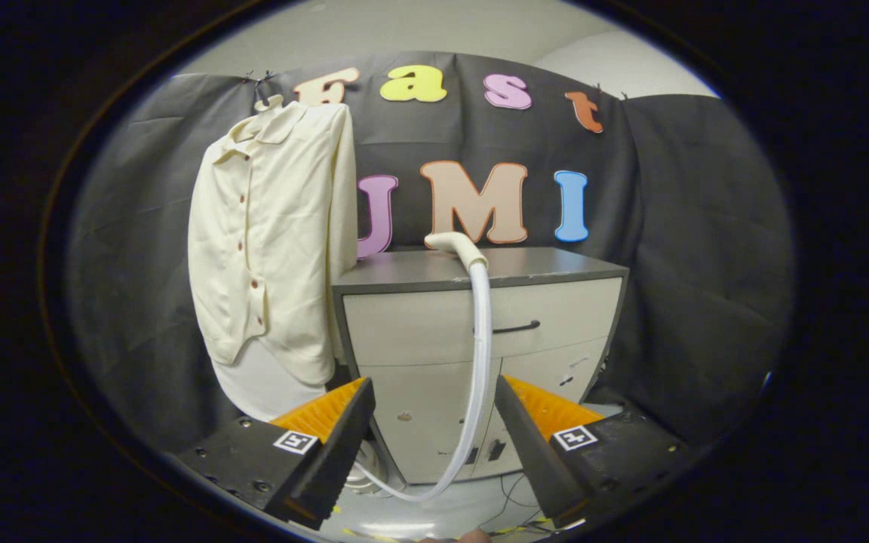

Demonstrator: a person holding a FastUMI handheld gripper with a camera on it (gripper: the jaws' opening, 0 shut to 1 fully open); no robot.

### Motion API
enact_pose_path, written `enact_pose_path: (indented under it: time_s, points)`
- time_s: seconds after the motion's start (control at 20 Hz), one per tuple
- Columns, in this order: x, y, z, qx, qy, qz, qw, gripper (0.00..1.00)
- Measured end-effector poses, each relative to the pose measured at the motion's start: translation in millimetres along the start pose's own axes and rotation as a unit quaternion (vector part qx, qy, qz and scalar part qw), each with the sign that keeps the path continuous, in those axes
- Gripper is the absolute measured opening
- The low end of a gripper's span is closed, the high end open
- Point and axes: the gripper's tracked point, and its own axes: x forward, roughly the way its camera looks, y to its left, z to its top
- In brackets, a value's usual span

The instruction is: Iron the clothes twice with a garment steamer, once on the left side and once on the right side.

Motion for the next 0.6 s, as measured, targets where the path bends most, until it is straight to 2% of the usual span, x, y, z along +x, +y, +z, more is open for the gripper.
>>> enact_pose_path:
  time_s: [0.45, 0.6]
  points:
    - [78, -45, 52, -0.025, -0.036, 0.002, 0.999, 0.98]
    - [103, -49, 69, -0.025, -0.041, 0.014, 0.999, 0.98]
